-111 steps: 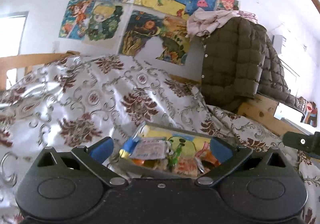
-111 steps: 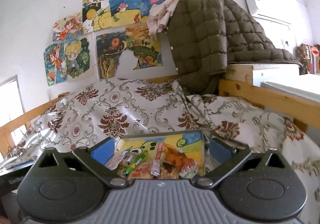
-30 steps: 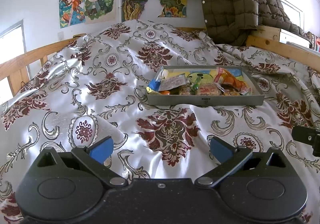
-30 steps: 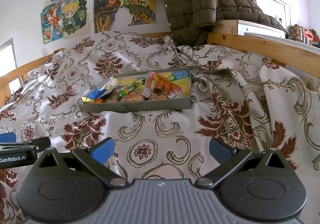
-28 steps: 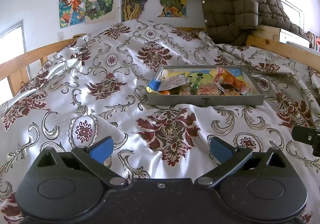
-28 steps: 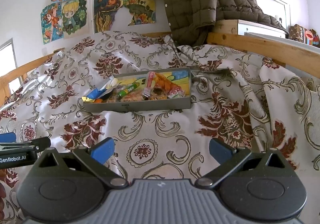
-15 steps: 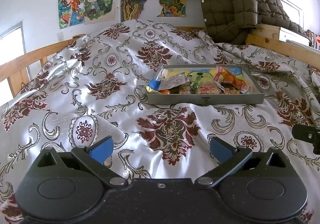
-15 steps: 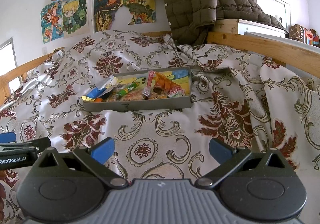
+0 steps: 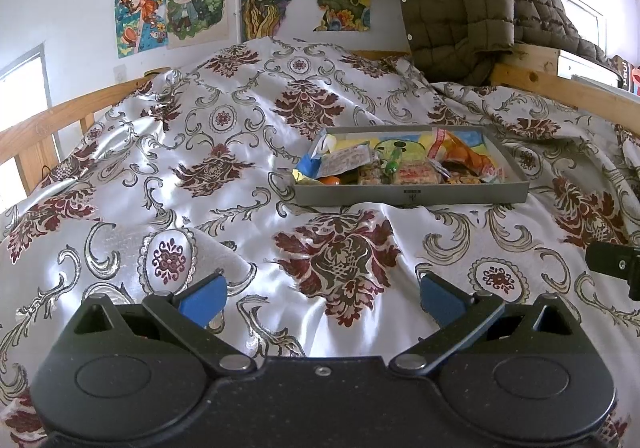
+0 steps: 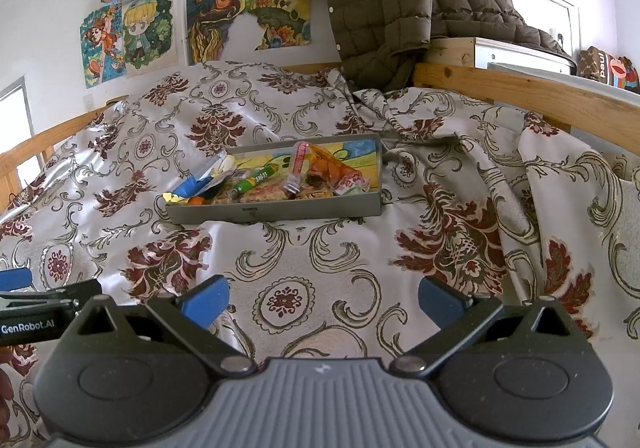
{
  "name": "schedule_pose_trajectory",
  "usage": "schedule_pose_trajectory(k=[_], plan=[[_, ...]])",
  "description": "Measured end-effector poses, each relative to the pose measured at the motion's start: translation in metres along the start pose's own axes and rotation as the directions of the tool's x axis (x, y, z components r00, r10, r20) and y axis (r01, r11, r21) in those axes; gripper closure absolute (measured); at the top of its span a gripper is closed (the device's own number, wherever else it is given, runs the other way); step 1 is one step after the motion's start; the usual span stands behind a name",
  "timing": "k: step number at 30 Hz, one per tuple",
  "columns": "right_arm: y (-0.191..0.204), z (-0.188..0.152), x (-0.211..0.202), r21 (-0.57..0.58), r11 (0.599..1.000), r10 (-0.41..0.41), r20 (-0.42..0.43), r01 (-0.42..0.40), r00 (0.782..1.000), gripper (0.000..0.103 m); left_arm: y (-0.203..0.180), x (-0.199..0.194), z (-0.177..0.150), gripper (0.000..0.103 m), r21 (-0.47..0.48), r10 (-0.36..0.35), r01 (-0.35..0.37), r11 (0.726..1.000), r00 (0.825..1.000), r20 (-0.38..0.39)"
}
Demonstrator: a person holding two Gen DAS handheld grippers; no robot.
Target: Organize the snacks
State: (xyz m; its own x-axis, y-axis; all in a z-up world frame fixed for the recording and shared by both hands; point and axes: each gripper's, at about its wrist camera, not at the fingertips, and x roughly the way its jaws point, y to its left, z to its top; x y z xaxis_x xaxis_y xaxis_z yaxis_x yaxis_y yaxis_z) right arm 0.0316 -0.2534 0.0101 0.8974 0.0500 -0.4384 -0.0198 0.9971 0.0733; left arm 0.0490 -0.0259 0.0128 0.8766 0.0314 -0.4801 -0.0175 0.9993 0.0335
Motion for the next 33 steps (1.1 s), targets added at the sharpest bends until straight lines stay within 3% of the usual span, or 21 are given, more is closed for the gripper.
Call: schedule_pose_trajectory(k=[33], plan=[[-0.0005,0.0004,0.0003,0.001,1.0,0.0,-0.004,0.0,1.0,0.0,-0.0013,0.0014,0.0021,0.001,0.003,0.001,-0.001,1.0,1.0,-0.007]])
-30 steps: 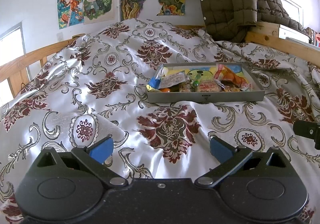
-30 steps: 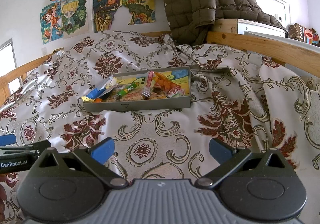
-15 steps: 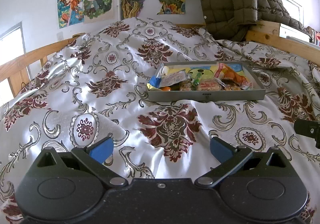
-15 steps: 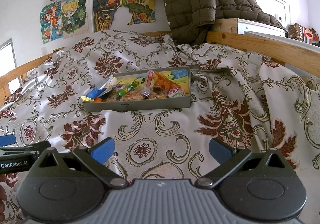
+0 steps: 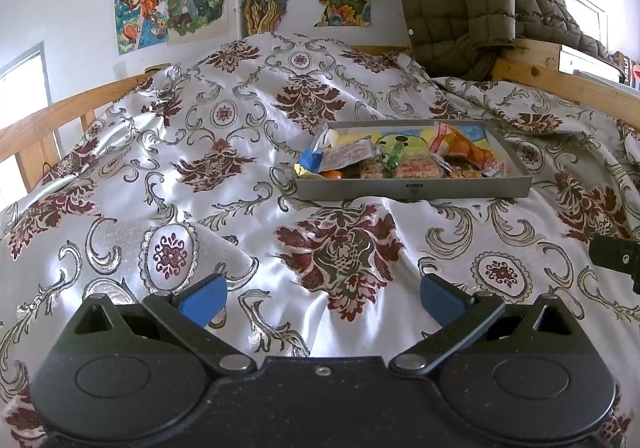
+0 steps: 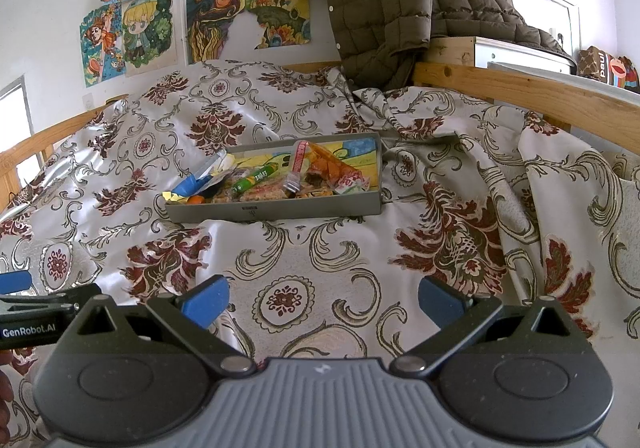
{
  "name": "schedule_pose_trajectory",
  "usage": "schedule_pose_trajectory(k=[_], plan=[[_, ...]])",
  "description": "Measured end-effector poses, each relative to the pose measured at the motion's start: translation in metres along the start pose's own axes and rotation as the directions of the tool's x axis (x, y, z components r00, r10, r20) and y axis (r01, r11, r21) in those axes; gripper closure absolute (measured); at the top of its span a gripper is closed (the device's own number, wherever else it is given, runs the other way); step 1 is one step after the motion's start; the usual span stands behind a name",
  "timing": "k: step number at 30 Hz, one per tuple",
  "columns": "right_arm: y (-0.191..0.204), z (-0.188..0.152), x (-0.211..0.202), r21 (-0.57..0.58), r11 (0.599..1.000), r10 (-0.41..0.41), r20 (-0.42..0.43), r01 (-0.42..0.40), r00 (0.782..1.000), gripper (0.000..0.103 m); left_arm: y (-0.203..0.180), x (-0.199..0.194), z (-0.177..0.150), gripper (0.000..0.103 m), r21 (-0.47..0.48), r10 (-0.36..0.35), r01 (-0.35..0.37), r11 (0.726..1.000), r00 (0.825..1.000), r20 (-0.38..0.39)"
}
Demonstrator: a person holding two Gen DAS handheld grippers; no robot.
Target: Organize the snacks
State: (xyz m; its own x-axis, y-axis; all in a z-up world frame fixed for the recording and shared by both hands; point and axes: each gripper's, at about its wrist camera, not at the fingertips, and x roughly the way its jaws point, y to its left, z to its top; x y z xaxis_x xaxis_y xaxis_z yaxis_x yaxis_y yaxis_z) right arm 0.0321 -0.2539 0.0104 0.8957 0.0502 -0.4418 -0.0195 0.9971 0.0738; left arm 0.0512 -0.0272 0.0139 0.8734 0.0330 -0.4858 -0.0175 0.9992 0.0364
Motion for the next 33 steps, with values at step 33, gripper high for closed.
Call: schedule_pose_trajectory(k=[33], plan=[[0.0,0.0,0.0,0.0,1.0,0.0,-0.004,0.0,1.0,0.0,0.012,0.001,-0.003,0.001,-0.049,0.008,-0.013,0.999,0.997,-0.083]])
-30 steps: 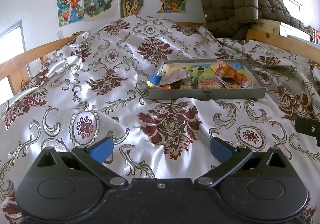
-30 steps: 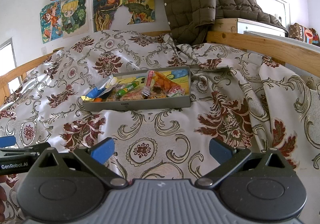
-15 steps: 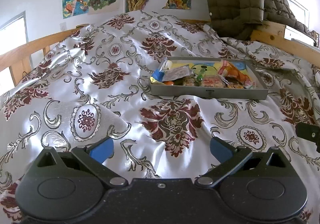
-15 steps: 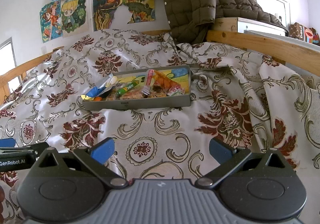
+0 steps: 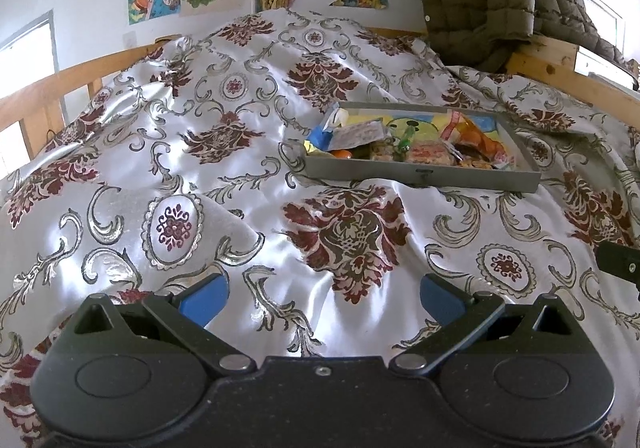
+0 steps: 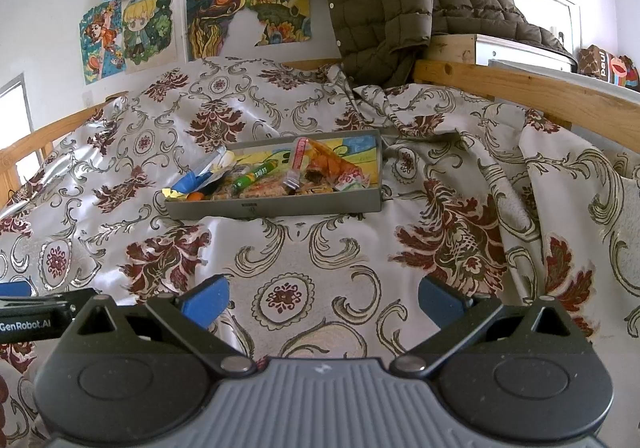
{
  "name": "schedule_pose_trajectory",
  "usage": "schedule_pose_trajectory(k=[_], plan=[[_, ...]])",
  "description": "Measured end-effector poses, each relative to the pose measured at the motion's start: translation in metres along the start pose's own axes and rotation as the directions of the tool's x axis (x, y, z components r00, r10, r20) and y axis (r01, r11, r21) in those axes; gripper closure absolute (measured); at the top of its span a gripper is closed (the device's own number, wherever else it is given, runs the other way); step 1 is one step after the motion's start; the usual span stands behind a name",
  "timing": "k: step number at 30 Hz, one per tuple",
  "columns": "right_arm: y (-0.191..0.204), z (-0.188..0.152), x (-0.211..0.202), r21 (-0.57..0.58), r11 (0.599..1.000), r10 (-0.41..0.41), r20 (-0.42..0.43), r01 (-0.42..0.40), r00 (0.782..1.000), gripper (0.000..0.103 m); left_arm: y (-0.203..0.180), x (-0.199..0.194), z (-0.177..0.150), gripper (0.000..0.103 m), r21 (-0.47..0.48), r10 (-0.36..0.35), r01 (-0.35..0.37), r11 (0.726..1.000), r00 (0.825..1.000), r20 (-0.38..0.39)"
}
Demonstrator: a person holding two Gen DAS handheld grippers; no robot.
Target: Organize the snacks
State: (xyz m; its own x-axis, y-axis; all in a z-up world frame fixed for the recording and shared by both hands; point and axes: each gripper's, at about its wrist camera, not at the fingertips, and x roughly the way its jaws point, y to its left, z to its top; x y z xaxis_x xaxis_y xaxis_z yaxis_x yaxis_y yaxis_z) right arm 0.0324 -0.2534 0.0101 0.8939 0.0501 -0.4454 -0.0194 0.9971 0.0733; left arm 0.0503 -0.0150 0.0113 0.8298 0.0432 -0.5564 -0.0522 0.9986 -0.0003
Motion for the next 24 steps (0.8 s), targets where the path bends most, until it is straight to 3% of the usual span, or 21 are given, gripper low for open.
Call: schedule_pose_trajectory(k=[24], plan=[[0.0005,-0.0026,0.0007,-0.002,1.0,-0.001,-0.005,0.001,1.0,0.0,-0.0007,0.0019,-0.001,0.001,-0.001,0.0,0.0,1.0,1.0,-0.005]])
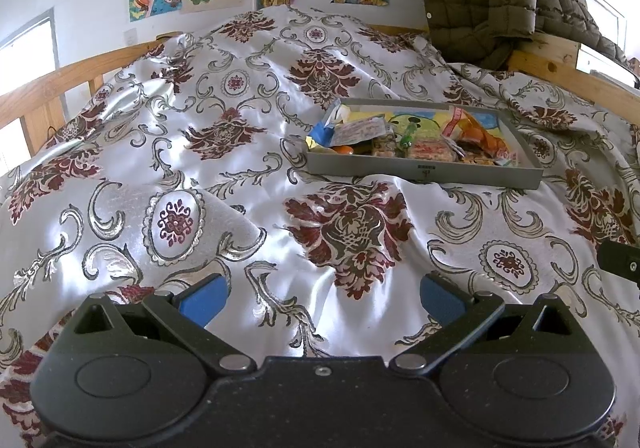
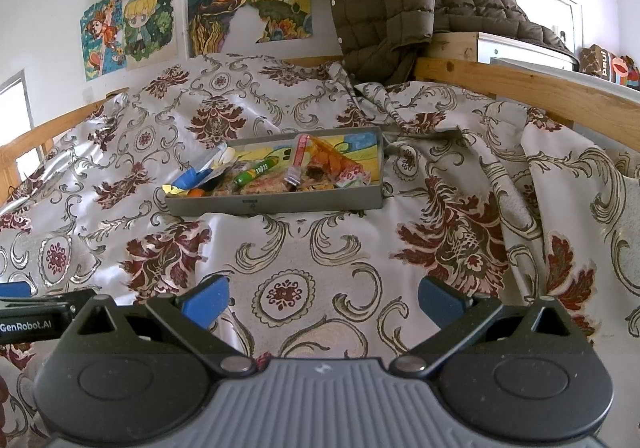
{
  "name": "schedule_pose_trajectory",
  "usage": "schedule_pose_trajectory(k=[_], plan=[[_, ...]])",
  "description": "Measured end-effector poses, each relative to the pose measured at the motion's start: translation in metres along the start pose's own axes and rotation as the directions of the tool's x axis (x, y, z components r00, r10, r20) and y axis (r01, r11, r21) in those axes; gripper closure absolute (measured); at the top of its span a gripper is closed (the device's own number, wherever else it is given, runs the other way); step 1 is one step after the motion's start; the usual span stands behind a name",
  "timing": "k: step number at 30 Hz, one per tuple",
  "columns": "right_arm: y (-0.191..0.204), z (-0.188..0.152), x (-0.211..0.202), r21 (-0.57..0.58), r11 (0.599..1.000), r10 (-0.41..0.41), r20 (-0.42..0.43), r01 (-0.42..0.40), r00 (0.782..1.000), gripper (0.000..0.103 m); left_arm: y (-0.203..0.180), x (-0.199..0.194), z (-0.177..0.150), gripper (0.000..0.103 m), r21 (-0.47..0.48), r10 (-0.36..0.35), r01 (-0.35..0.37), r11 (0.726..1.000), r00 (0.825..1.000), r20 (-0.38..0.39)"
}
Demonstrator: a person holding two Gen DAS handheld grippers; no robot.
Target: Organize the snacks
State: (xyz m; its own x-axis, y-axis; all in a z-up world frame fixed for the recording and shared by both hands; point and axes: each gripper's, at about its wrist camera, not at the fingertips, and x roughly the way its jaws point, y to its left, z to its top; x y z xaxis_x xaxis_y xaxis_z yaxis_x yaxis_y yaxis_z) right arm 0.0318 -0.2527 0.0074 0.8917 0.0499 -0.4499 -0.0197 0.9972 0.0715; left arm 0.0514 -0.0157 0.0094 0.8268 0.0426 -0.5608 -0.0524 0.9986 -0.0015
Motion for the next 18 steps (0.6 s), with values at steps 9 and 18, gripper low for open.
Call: schedule_pose_trajectory(k=[9,18], plan=[[0.001,-0.009,0.001,-0.003,1.0,-0.001,-0.009,0.001,1.0,0.0,0.002,0.001,-0.001,0.001,0.0,-0.003,0.003,1.0,1.0,-0.002],[0.001,-0.009,0.0,-0.007,1.0,-0.002,-0.023,0.002,1.0,0.0,0.003,0.004,-0.005,0.001,-0.006,0.0,0.0,1.0,1.0,-0.014]])
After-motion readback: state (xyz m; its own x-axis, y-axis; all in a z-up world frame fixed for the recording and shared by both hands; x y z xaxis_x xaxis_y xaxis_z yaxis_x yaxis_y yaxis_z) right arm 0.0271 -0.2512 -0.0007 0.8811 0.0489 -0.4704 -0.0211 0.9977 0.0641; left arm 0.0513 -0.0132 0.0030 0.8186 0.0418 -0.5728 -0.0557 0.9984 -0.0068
